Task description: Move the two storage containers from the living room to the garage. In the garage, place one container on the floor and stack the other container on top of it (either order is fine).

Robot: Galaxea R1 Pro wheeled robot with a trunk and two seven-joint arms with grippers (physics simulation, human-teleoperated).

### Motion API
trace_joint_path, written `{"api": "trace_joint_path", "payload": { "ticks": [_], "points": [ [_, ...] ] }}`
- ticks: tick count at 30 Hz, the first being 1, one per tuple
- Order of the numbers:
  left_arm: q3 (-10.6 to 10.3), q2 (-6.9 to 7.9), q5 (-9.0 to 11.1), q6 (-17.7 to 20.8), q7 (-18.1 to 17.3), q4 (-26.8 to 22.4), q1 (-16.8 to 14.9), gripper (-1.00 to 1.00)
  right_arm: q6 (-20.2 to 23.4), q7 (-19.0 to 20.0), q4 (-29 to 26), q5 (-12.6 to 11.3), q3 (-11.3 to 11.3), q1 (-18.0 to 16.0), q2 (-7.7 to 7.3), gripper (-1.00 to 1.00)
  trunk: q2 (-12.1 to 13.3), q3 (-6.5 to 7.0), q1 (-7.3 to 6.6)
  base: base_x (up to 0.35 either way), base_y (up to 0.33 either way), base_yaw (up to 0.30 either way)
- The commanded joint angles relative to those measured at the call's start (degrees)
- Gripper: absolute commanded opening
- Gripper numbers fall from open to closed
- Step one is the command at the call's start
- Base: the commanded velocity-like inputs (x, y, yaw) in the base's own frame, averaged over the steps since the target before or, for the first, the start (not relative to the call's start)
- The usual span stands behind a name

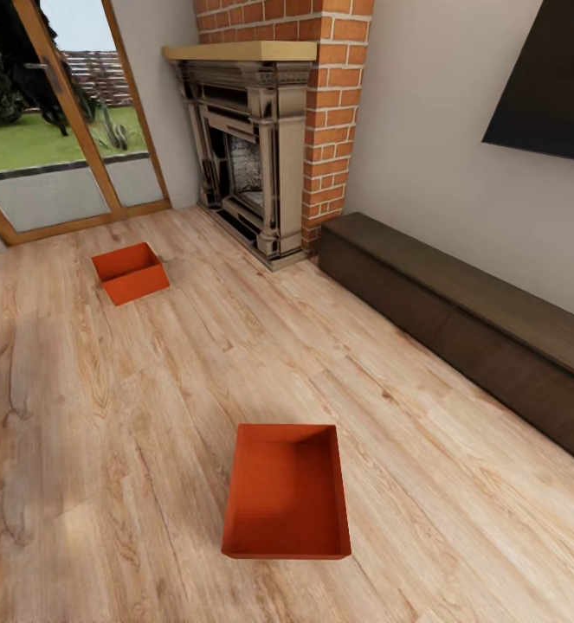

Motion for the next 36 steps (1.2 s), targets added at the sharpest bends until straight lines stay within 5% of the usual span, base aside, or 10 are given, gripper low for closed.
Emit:
{"api": "trace_joint_path", "payload": {
  "ticks": [1,20,26,32,36],
  "points": [
    [-0.03,0.0,0.35,0.03,0.03,-0.04,0.01,1.0,-0.34,0.32,0.17,-0.6,0.39,-0.06,0.04,1.0,-0.02,-0.03,0.0,0.0,0.0,0.0],
    [-0.05,0.0,0.35,0.05,0.05,-0.04,-0.01,1.0,-0.52,0.3,0.17,-0.47,0.76,-0.06,0.7,1.0,-0.02,-0.03,0.0,0.0,0.0,0.0],
    [0.3,0.08,0.65,0.07,0.09,-0.11,-0.01,1.0,0.07,-0.96,-0.24,-0.52,0.57,-0.06,-0.16,1.0,-0.02,-0.03,0.0,0.0,0.0,0.0],
    [0.49,0.56,0.77,0.12,0.14,-0.08,0.01,1.0,2.26,-6.12,-3.55,-1.04,0.0,0.21,-5.19,1.0,-0.02,-0.03,0.0,0.0,0.0,0.0],
    [0.9,3.94,0.96,0.42,0.54,-2.2,-0.06,1.0,2.75,-9.54,-6.47,-2.69,-0.23,-1.67,-7.83,1.0,-0.02,-0.03,0.0,0.0,0.0,0.0]
  ]
}}
